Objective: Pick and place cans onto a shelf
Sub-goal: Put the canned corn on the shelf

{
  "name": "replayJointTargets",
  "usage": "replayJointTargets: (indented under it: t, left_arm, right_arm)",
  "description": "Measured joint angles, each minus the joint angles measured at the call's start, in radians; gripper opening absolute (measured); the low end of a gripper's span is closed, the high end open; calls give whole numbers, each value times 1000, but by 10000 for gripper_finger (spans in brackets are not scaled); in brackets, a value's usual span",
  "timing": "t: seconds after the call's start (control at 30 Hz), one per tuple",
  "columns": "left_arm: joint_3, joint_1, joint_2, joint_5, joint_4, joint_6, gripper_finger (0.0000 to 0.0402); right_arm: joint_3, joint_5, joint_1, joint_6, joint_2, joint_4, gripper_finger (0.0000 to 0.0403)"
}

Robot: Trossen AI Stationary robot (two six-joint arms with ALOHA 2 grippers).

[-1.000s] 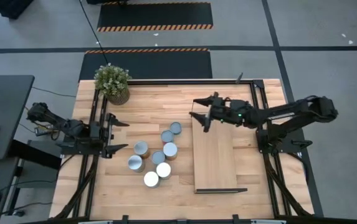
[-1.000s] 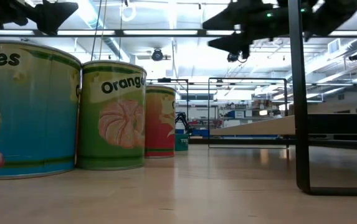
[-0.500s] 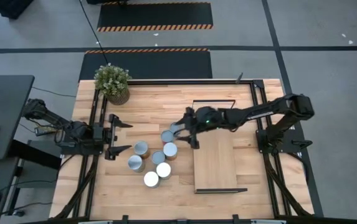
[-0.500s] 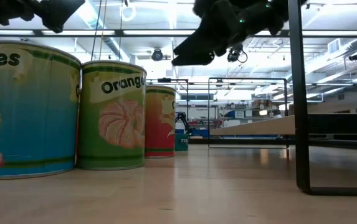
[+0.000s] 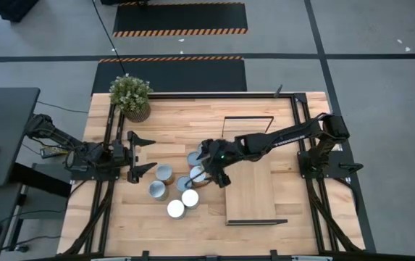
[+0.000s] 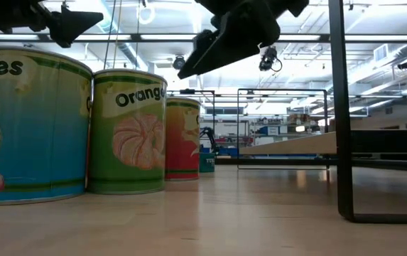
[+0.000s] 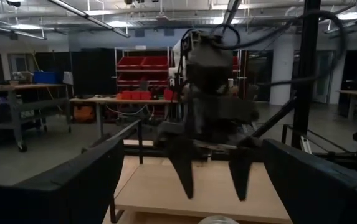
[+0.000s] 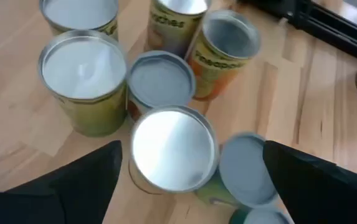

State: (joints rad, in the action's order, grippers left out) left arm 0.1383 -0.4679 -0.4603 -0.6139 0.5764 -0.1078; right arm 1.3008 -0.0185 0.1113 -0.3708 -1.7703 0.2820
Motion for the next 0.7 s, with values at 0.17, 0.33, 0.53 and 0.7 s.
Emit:
replayJointTargets:
  t: [0.17,0.33,0.53,0.7]
  left_arm:
    - [0,0,-5,-8,-1,19,385]
    - [0,0,-5,-15,1,19,385]
    - [0,0,-5,-18,7,19,385]
    - [0,0,-5,-19,14,19,385]
  right_arm:
    - [49,58,33,-33,-46,33,394]
    - [74,66,47,-45,-72,44,392]
    - [77,54,40,-22,-98,13,392]
    - [74,50,34,5,-132,9,392]
